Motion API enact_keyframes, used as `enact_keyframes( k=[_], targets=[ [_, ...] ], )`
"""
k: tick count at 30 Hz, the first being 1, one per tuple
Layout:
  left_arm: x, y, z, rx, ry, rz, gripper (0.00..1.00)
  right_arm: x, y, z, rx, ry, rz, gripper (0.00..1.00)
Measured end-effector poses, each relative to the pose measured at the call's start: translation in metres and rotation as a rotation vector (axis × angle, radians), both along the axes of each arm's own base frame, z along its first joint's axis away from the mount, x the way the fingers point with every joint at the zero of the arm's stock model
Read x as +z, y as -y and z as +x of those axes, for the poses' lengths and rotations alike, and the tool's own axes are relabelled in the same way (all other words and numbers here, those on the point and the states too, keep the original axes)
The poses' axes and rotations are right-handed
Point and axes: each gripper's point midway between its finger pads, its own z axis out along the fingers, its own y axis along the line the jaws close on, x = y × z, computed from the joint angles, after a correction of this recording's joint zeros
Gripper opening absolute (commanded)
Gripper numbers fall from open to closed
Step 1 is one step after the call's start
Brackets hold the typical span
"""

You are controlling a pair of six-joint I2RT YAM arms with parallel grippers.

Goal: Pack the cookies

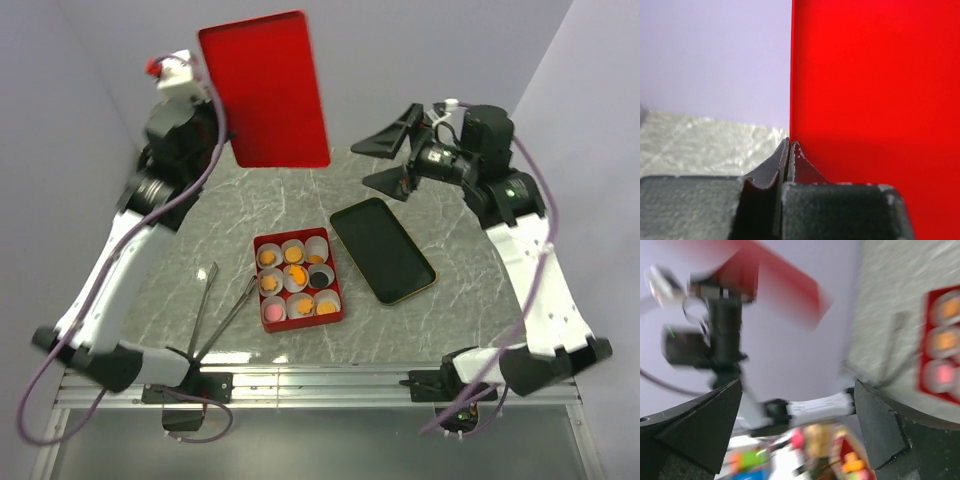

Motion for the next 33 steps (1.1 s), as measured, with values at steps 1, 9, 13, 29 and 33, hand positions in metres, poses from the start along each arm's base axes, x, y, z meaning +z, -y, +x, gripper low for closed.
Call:
enact_keyframes(
  k=[1,9,13,29,33],
  targets=[
    [0.009,-0.005,-0.012,0.003,0.041,-0.004,0.0,0.001,-0.006,0.006,0.021,-0.035,0.039,1.0],
    [-0.009,-0.04,-0.074,0.04,0.071,0.061,0.0,0.002,-0.025,0.039,0.085,-0.178,0.196,1.0],
    [-0.028,-0.046,-0.081,0.051,0.046,0.086,0.0,0.004,-0.025,0.026,0.124,-0.228,0.263,1.0],
    [-0.018,-0.05,-0.11,0.006,0.104,0.056,0.0,-0.035,-0.043,0.064,0.149,-0.557,0.38,1.0],
    [-0.025,-0.047,-0.113,-0.013,0.096,0.063,0.0,-0.027,-0.05,0.061,0.176,-0.544,0.38,1.0]
  ],
)
